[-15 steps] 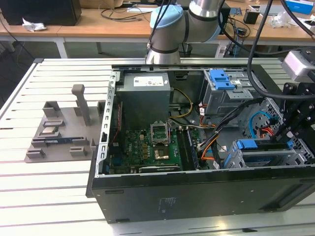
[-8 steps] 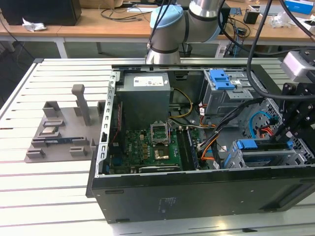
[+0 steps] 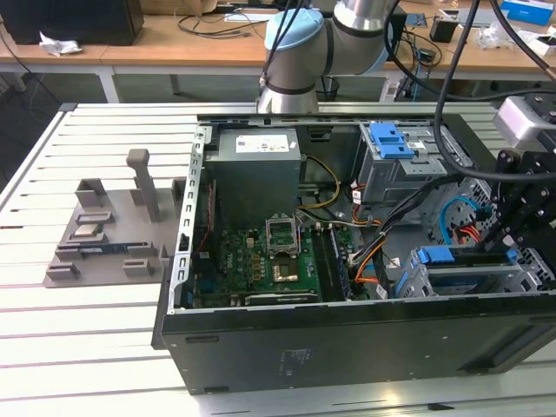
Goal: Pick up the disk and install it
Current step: 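Insert the first disk wire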
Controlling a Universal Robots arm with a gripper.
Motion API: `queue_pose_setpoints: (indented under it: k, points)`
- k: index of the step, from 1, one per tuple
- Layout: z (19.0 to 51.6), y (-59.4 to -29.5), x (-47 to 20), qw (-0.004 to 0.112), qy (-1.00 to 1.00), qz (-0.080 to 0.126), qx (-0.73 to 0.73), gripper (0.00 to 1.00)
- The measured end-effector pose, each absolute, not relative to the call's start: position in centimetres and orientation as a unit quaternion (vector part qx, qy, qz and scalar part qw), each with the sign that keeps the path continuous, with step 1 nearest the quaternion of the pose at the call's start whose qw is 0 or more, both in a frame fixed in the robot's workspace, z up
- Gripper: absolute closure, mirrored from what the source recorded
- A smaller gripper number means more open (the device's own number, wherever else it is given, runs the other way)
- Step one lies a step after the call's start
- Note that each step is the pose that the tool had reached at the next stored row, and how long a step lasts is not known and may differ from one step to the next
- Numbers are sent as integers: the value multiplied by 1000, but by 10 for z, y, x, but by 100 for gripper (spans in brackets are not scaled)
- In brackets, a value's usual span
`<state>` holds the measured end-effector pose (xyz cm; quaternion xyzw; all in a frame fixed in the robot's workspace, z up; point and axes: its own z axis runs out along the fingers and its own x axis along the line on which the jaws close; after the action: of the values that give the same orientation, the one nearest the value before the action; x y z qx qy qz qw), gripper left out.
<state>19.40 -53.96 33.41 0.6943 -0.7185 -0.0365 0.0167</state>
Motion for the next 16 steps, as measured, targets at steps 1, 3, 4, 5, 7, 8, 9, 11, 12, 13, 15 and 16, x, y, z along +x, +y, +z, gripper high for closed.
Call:
queue_pose_setpoints:
  k: [1, 3, 4, 5, 7, 8, 9, 11, 12, 13, 15, 16]
  points:
    - [334, -540, 194, 17, -719, -37, 694, 83]
    - [334, -540, 194, 16, -719, -37, 694, 83]
    - [334, -540, 194, 16, -719, -37, 694, 83]
    - [333, -539, 194, 16, -718, -38, 694, 83]
    - [333, -539, 194, 16, -719, -37, 694, 76]
    - [337, -540, 194, 16, -719, -37, 694, 76]
    - [343, -540, 194, 16, -719, -37, 694, 76]
    - [360, -539, 194, 16, -719, -37, 694, 76]
    - [364, -537, 194, 16, -719, -37, 694, 77]
    - [367, -537, 194, 16, -719, -37, 694, 77]
    - [372, -535, 194, 16, -718, -37, 694, 89]
    - [376, -535, 194, 16, -719, -37, 694, 89]
